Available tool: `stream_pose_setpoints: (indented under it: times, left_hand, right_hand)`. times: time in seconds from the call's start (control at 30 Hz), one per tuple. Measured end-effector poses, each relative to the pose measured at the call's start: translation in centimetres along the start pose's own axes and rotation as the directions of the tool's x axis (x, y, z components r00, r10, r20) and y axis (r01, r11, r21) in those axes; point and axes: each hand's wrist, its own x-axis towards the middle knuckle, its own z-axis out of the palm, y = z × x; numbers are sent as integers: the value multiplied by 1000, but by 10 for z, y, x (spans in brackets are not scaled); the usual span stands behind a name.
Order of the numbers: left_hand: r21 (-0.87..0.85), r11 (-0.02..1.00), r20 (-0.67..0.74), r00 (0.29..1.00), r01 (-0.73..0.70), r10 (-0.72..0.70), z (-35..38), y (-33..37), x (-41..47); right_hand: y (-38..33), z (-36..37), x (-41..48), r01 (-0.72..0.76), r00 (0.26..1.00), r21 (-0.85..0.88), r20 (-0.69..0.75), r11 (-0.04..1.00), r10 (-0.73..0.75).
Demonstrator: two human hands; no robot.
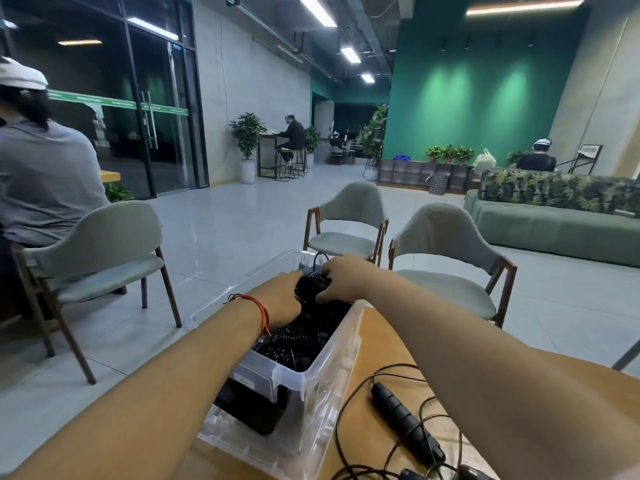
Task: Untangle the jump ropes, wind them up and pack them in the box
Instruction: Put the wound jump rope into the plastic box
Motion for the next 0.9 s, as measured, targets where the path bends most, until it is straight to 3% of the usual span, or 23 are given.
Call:
stream_pose_setpoints:
  times: [0.07,0.2,0.37,0.6,0.9]
  left_hand:
    - [3,1000,-9,1000,18,-18,1,-4,3]
    - [24,998,60,996,57,-58,5,-9,4]
    - [29,997,77,995,66,-68,9,-10,4]
    - [101,991,110,989,89,-100,12,-15,7]
    - [164,985,135,988,47,-70,14,-7,8]
  right_hand:
    - [-2,0,0,-4,999,31,-44,1000,5]
    - [-7,-3,7,24,972,-222,-224,975,-75]
    - [-11,4,11,100,957,-449,-200,888,-209]
    - [-3,-9,17,110,993,-78,50,991,-107]
    - [-10,4,27,43,997,-156,-64,987,-53]
